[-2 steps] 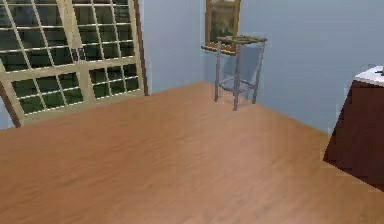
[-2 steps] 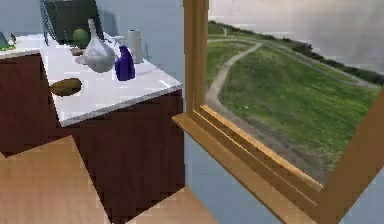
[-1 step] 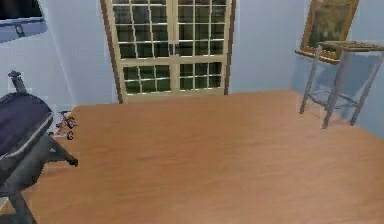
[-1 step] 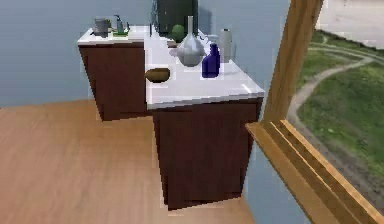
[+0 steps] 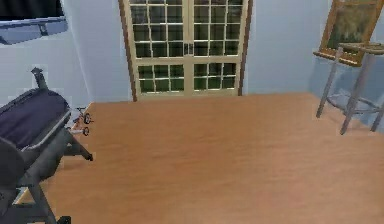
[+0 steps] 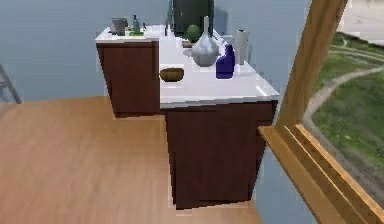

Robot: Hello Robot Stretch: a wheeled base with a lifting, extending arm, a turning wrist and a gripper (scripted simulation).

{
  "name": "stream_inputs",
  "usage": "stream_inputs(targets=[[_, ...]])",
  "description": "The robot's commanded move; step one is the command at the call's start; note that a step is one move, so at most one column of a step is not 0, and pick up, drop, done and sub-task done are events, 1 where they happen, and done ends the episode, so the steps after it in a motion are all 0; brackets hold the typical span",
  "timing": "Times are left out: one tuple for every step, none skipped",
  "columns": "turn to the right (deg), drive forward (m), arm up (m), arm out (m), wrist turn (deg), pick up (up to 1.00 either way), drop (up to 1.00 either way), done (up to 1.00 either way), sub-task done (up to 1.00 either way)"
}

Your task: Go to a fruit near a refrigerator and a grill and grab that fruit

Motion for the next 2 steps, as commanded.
stream_inputs(targets=[[0.0, 0.10, 0.00, 0.00, 0.0, 0.00, 0.00, 0.00, 0.00], [-45.0, 0.00, 0.00, 0.00, 0.0, 0.00, 0.00, 0.00, 0.00]])
